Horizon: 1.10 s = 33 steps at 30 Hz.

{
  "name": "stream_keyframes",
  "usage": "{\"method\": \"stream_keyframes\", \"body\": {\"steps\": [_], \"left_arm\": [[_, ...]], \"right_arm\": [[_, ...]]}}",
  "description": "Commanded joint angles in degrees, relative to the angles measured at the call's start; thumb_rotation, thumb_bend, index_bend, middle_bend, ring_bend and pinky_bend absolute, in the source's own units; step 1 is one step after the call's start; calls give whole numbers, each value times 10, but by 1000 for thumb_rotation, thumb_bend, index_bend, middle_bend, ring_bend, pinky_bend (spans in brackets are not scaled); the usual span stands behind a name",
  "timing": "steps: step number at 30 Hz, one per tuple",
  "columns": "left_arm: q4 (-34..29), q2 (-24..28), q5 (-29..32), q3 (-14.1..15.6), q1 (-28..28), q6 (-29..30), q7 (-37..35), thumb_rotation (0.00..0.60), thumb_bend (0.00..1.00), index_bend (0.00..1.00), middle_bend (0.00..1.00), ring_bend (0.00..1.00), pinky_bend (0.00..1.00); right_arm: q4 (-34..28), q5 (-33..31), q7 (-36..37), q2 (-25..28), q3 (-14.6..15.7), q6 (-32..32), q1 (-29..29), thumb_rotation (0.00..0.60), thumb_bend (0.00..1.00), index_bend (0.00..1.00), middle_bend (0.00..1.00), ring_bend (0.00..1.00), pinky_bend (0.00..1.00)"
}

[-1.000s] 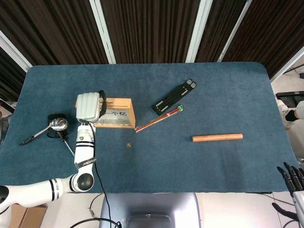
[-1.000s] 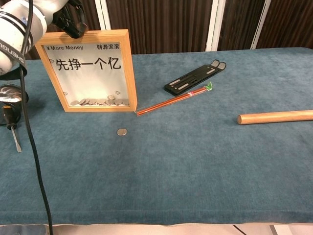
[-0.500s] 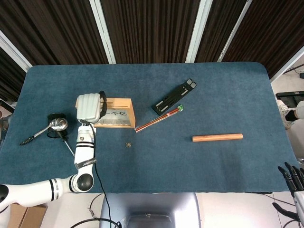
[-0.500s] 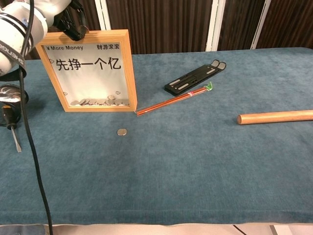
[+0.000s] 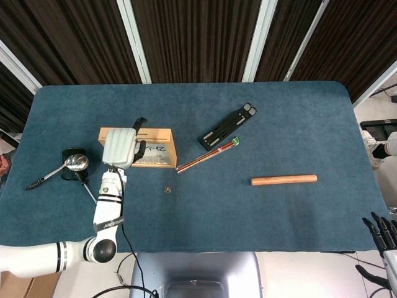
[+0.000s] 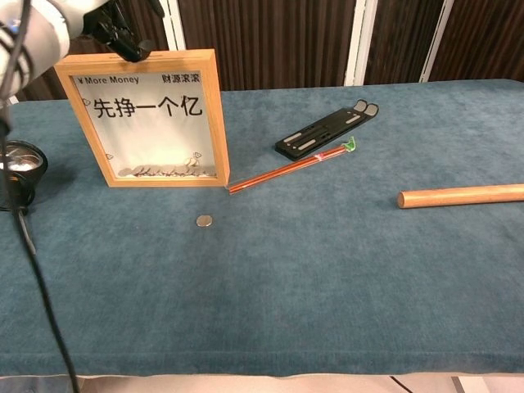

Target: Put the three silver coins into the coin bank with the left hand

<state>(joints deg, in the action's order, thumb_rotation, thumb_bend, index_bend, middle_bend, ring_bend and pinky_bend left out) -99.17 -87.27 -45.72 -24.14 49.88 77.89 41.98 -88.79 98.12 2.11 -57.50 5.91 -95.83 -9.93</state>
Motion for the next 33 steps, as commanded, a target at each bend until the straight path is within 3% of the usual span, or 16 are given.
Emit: {"method": "stream_keyframes", "body": {"steps": [1, 4, 7, 11, 18, 33], "left_arm": [[-116, 45, -122, 107, -79, 41, -56, 600, 447, 325, 1000, 1000, 1000], [-121, 43, -208, 194, -133, 61, -109, 600, 446, 353, 1000, 1000, 1000], [-64, 17, -269, 257, -177, 79, -150, 600, 446, 370, 1000, 1000, 1000], [17, -36, -277, 288, -218, 70, -213, 600, 446, 377, 1000, 1000, 1000], [135, -109, -270, 278, -239, 30, -235, 600, 446, 391, 1000, 1000, 1000], [237, -207, -256, 192, -208, -34, -189, 600, 437, 415, 1000, 1000, 1000]], "right_arm": [[-1, 1, -3, -1, 0, 0, 0, 600, 224, 0, 0, 0, 0], [-1, 7, -11, -5, 2, -1, -1, 600, 223, 0, 0, 0, 0], [-2, 15, -23, -8, 6, 1, 0, 600, 224, 0, 0, 0, 0], [-5, 19, -29, -10, 7, 8, 4, 600, 223, 0, 0, 0, 0], [-7, 22, -29, -10, 6, 11, 8, 600, 223, 0, 0, 0, 0], [-9, 19, -26, -8, 7, 17, 12, 600, 223, 0, 0, 0, 0]]}}
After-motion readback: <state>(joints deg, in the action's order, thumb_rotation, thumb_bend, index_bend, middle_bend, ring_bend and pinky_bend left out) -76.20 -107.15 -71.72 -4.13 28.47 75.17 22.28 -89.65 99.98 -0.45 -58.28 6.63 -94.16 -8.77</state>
